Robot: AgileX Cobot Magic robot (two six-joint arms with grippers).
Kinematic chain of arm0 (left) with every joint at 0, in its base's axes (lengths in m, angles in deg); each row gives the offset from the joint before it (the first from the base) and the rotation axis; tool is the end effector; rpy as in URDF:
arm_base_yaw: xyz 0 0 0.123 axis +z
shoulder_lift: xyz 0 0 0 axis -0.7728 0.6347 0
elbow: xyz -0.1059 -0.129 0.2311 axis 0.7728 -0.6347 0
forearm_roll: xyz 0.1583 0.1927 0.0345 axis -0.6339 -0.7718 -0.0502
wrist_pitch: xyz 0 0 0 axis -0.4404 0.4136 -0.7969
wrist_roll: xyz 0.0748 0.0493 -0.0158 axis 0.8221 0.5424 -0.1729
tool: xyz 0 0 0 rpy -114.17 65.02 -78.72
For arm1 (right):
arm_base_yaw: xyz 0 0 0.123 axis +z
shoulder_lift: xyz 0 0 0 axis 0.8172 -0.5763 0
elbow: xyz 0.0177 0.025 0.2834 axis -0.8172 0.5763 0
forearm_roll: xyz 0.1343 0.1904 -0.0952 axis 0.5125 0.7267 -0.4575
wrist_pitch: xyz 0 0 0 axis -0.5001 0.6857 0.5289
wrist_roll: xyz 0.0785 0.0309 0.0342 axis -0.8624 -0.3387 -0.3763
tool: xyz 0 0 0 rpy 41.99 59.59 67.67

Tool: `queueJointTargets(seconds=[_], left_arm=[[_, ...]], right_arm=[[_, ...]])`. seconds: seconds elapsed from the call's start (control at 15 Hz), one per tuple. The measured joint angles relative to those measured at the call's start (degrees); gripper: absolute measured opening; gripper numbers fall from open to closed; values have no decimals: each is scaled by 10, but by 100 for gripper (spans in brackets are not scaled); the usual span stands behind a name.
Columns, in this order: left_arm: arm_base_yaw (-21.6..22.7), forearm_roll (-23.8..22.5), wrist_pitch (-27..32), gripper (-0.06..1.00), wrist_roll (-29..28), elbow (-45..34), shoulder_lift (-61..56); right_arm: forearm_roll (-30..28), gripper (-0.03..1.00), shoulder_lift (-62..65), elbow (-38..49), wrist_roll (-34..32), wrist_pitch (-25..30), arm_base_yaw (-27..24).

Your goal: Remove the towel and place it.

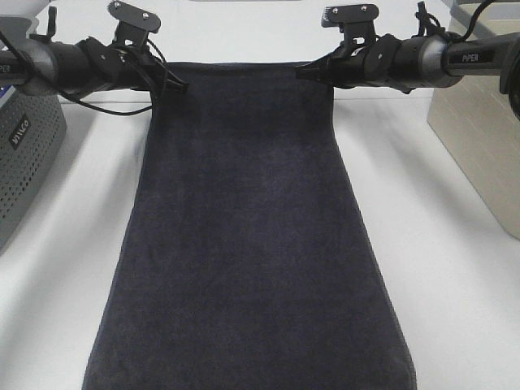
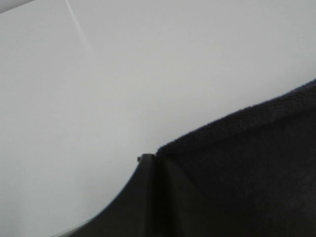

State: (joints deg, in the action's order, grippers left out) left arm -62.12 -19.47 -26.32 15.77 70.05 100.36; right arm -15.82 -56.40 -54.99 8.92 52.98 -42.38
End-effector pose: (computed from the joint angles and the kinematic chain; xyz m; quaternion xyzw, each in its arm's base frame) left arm 0.5628 -0.1103 0.1135 0.1673 0.8184 0.0287 0.5491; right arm 0.5547 0.1188 0.1177 -0.0926 0.8289 0.0362 0.5504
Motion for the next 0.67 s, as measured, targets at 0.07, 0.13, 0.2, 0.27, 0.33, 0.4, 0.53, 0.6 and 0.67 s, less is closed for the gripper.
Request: queueJointTargets(seconds=[0.07, 0.13, 0.2, 0.27, 0.33, 0.4, 0.53, 0.6, 0.67], left_arm=[[0, 0, 0, 1, 0, 10, 11], [0, -1, 0, 1, 0, 19, 20], [0, -1, 0, 1, 0, 23, 24], [0, -1, 0, 1, 0, 28, 29], [0, -1, 0, 1, -1, 29, 32], [0, -1, -1, 1, -2, 29, 36], [0, -1, -2, 1, -6, 29, 46], [0, -1, -3, 1, -9, 29, 53], [0, -1, -7, 1, -9, 29, 57]], right_arm=[[-2, 2, 0, 0, 0, -2, 0], [-6, 2, -1, 0, 0, -3, 0], [-9, 2, -3, 0, 0, -5, 0], [-10, 2, -7, -1, 0, -9, 0], [-10, 2, -15, -5, 0, -7, 0], [-10, 2, -22, -7, 0, -8, 0], [-10, 2, -34, -11, 0, -8, 0], [-10, 2, -39, -14, 0, -9, 0], [-10, 2, -41, -14, 0, -7, 0]])
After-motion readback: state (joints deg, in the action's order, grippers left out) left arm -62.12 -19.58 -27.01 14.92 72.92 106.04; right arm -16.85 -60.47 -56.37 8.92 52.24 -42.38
